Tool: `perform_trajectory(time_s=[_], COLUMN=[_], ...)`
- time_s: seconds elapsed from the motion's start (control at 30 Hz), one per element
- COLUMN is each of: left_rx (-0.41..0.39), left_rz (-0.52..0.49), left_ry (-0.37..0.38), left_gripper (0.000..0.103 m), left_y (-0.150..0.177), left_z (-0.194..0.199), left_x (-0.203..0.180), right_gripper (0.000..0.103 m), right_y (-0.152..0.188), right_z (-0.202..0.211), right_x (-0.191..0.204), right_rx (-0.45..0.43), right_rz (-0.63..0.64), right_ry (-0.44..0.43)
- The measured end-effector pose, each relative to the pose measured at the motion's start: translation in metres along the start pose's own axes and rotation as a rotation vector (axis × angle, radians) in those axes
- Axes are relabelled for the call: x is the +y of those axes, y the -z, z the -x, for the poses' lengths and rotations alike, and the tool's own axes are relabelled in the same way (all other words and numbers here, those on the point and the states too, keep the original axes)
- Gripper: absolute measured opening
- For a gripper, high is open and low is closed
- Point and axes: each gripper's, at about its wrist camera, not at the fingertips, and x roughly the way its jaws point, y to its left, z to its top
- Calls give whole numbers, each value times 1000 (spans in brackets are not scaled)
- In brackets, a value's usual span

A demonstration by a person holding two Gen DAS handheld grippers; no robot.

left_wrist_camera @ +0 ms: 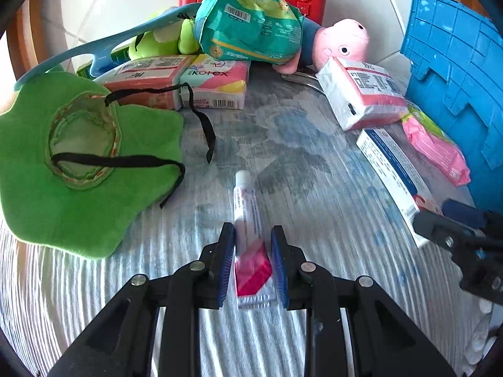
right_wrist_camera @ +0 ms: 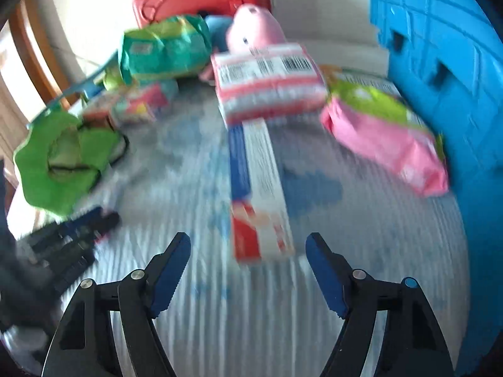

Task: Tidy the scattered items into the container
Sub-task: 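Grasp the white-pink ointment tube with the left tool while the right tool approaches the medicine box, then grasp the white-blue medicine box with the right tool and lift it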

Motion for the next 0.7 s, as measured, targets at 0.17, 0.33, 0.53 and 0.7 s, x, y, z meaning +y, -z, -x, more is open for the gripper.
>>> perform_trajectory(time_s=[0.17,0.33,0.53,0.7], left_rx=[-15,-15,-28,-98], left_rz=[9,4,35,14], left_ry=[-31,-44,14,7], left_gripper=[23,17,17,17], left_y=[-4,0,-2,-17], left_z=[-5,4,56,121], left_x=[-4,-8,-5,-6], right_gripper=[60,39,39,39], right_y=[-23,-18,-6,-5], right_z=[-32,-38,7,73], right_x=[1,17,24,38], right_rx=[10,-11,-47,-95], right_rz=[-10,73,69,87], right_ry=[-5,33,-46,-92])
